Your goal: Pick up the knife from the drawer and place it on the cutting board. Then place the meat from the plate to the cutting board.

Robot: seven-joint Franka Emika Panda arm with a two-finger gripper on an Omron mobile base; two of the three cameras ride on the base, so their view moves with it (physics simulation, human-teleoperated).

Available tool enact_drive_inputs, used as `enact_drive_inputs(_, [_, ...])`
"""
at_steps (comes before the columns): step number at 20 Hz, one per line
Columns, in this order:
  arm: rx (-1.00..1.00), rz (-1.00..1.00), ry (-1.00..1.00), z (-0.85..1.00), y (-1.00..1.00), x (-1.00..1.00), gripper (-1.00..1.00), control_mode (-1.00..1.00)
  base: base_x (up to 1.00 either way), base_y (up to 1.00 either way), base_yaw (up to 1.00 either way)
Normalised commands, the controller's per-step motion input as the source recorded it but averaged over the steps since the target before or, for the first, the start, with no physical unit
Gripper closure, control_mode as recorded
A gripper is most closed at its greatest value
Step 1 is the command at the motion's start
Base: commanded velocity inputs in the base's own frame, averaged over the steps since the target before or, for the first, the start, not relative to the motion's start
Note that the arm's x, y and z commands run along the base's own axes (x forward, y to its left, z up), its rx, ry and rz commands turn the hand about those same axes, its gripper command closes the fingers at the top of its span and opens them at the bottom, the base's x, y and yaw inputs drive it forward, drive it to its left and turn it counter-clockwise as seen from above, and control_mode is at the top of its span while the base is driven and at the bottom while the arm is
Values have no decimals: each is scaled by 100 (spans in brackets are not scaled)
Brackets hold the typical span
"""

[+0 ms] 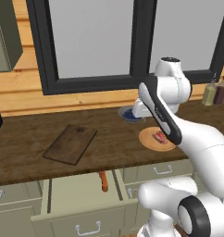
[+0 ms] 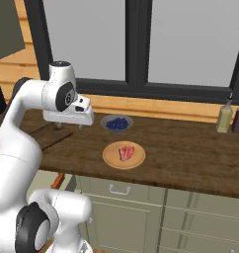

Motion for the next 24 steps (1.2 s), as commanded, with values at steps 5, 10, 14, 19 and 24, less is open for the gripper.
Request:
enact_drive_inputs(5, [0, 14, 2, -65, 40, -52, -100, -100, 0, 0, 0])
enact_drive_inputs(10, [1, 11, 11, -51, 45, -4, -100, -100, 0, 0, 0])
enact_drive_inputs(14, [3, 8, 19, -62, 43, 0, -100, -100, 0, 0, 0])
enact_drive_inputs(19, [0, 6, 16, -43, 26, 1, -100, -100, 0, 0, 0])
enact_drive_inputs(24, [0, 3, 6, -12, 5, 1, -100, -100, 0, 0, 0])
